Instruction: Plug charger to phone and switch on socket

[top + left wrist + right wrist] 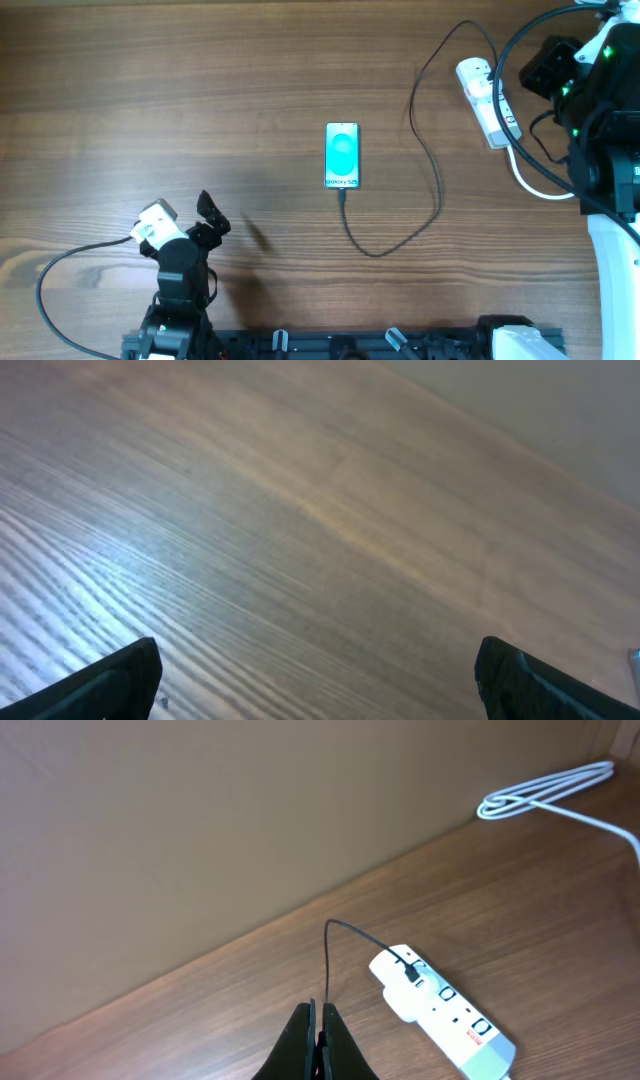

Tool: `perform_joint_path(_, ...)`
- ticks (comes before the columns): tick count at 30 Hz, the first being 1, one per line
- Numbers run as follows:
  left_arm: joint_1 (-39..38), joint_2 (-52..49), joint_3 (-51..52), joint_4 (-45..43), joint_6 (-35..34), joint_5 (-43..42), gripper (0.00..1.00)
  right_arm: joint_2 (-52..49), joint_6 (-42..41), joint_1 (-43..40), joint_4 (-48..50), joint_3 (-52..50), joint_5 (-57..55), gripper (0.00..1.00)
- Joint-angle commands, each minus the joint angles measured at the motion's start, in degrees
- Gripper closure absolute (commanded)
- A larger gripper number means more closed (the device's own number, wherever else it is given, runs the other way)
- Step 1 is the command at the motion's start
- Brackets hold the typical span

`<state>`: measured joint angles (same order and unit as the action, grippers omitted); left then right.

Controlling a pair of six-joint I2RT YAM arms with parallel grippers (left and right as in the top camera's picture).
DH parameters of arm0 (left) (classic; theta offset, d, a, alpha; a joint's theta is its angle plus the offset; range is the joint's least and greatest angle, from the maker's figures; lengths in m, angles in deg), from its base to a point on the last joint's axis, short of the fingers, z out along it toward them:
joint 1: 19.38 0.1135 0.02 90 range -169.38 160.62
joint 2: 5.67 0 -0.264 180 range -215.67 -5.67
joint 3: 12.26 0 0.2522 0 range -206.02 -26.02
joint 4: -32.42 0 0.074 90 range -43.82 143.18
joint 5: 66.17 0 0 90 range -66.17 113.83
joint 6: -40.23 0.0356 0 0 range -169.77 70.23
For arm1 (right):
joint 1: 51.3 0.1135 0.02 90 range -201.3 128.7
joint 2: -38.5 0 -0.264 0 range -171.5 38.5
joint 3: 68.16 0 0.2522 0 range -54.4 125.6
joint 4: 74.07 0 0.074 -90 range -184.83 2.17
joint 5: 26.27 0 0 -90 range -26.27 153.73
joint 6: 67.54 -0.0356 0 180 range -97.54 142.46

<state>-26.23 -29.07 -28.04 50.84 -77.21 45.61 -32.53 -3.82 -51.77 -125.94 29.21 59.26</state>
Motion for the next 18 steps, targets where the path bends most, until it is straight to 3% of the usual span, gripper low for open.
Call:
perform_joint_path(1,-0.11,-0.17,0.70,0.00,-1.36,1.86,0.00,0.85,-4.33,-0.13,2.16,-0.04,0.74,0.95)
perform_joint_path(10,-0.11,-0.17,0.70,0.00,-1.36,1.86,0.00,0.85,-5.84,-0.13,15.85,-0.04,2.36,0.96)
perform_joint_path(15,0.81,2.89,0.72,-0.04,-1.36,1.81,0.00,0.87,-0.61,-0.13,12.59,-0.04,3.30,0.95)
perform_joint_path(18,3.32,10.19,0.72,-0.09,-1.36,1.84,0.00,0.96,-1.03,-0.13,12.44,-0.04,3.43,0.95)
